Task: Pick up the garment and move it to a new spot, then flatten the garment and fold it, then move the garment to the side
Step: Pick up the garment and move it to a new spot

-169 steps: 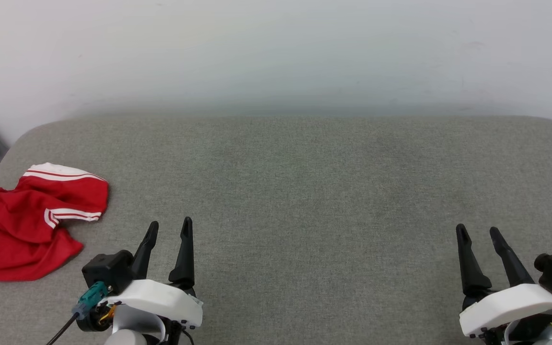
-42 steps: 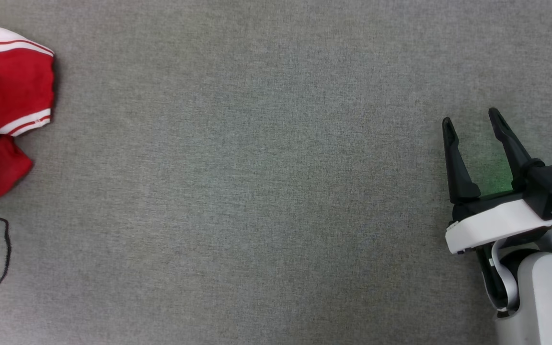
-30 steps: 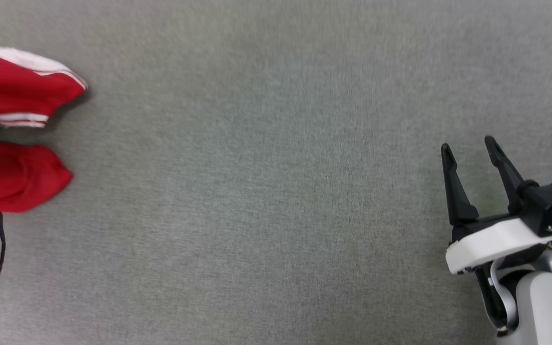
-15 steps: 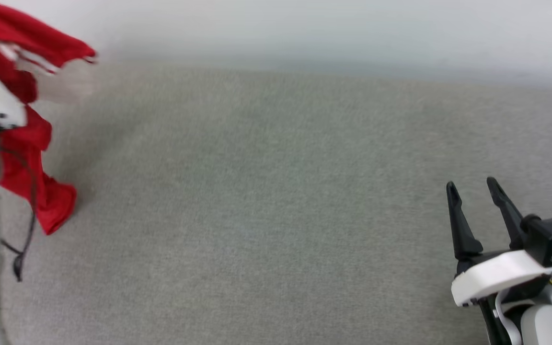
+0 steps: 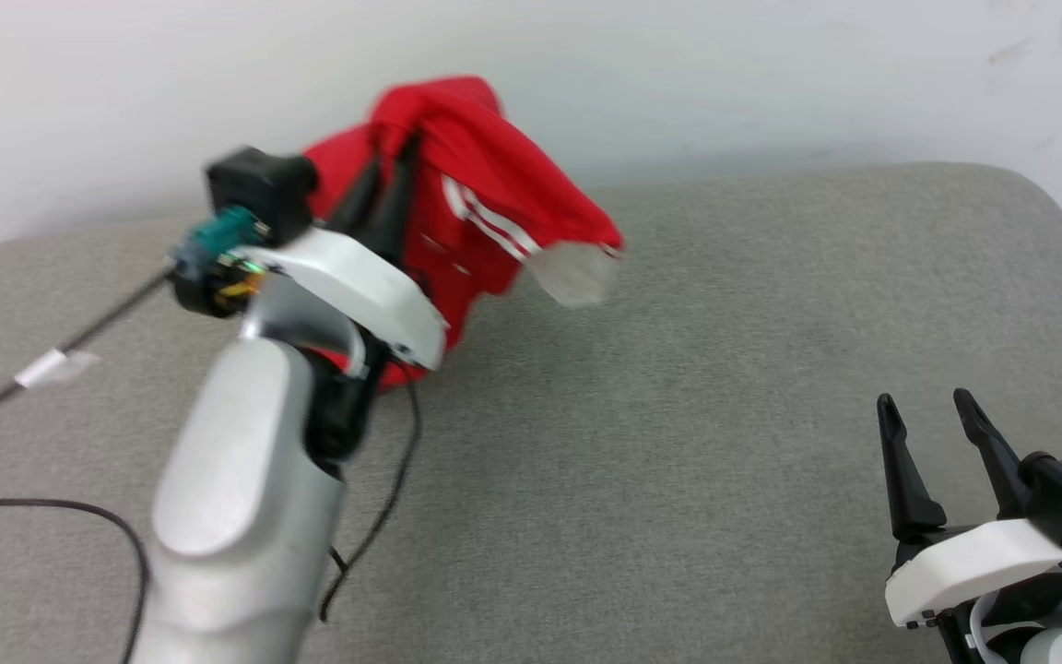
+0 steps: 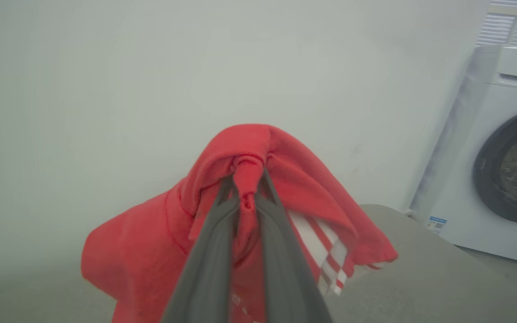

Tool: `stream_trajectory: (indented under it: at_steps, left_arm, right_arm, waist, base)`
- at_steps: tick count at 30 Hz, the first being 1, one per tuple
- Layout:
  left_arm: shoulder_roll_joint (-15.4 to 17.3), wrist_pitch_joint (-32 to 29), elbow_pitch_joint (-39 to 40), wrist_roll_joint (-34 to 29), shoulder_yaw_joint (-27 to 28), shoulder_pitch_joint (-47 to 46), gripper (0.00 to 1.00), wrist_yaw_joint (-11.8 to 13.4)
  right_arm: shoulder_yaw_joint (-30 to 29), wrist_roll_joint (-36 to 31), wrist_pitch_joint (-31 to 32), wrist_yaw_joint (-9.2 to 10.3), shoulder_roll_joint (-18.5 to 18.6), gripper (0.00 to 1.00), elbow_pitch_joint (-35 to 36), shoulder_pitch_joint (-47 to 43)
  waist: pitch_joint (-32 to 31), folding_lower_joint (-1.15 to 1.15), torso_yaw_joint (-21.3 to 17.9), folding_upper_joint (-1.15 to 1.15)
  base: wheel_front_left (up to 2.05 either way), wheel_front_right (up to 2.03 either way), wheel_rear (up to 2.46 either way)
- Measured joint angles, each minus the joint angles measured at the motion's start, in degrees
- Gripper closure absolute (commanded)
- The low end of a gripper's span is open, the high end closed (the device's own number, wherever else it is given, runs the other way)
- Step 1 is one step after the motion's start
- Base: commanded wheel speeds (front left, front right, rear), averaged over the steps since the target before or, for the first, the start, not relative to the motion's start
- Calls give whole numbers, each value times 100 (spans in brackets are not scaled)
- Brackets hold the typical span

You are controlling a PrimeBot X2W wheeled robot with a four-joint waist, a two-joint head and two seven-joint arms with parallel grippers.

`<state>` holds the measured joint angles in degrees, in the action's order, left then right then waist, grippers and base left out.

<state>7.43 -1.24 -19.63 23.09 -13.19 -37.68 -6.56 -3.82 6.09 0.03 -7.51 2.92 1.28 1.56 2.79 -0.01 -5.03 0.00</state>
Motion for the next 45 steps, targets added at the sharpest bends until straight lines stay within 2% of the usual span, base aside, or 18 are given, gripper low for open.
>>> stream_trajectory:
  at_steps: [4, 5, 13, 14, 15, 16, 19, 24, 29, 37, 42, 45]
  left_arm:
    - [-223, 77, 248, 76, -361, 379, 100, -25]
    - [-303, 127, 332, 92, -595, 711, 100, -31]
    - [-344, 237, 231, 90, -1137, 2081, 100, 123]
    - [-309, 236, 141, 60, -1172, 2215, 91, 178]
    - [-288, 212, 63, 42, -1200, 2344, 43, 211]
    - [-271, 211, 20, 60, -1211, 2462, 0, 223]
    - [-289, 307, -27, 25, -1303, 2593, 0, 264]
    - [-327, 848, 213, -141, -1384, 2522, 0, 377]
    - [-336, 1234, 508, -326, -1313, 2340, 0, 579]
    - [66, 1382, 694, -348, -744, 2532, 0, 1095]
    - [307, 1412, 762, -186, -372, 2950, 0, 1329]
    - [378, 1416, 849, -166, -301, 3091, 0, 1389]
  right_arm:
    - [-34, 54, 0, 0, 1, 0, 24, -24]
    - [-26, 62, 0, 0, 1, 0, 24, -25]
    - [34, 145, -51, 0, 1, 0, -57, -8]
    - [46, 151, -55, 0, 1, 0, -96, -2]
    - [65, 152, -57, 0, 1, 0, -127, 0]
    - [74, 156, -63, 0, 0, 0, -142, 6]
    - [96, 162, -100, 0, -1, 0, -189, 54]
    - [65, 157, -108, 0, -2, 0, -290, 50]
    - [15, 145, -93, 0, -1, 0, -321, -21]
    - [-20, 112, 0, 0, -1, 0, -263, -215]
    - [24, 105, 54, 0, -1, 0, -194, -304]
    - [16, 105, 77, 0, -1, 0, -136, -327]
  waist:
    - [61, 0, -131, 0]
    - [118, 0, -184, 0]
    - [329, 1, -209, 0]
    - [339, 1, -186, 0]
    - [337, 1, -163, 0]
    - [339, 1, -135, 0]
    - [329, 1, -45, 0]
    - [207, 1, 115, 0]
    - [-12, 1, 240, 0]
    - [-333, 1, 365, 0]
    - [-425, 1, 329, 0]
    - [-445, 1, 314, 0]
  base:
    - [0, 0, 0]
    - [0, 0, 0]
    - [0, 0, 0]
    - [0, 0, 0]
    - [0, 0, 0]
    - [0, 0, 0]
    - [0, 0, 0]
    - [0, 0, 0]
    - [0, 0, 0]
    - [0, 0, 0]
    - [0, 0, 0]
    - [0, 0, 0]
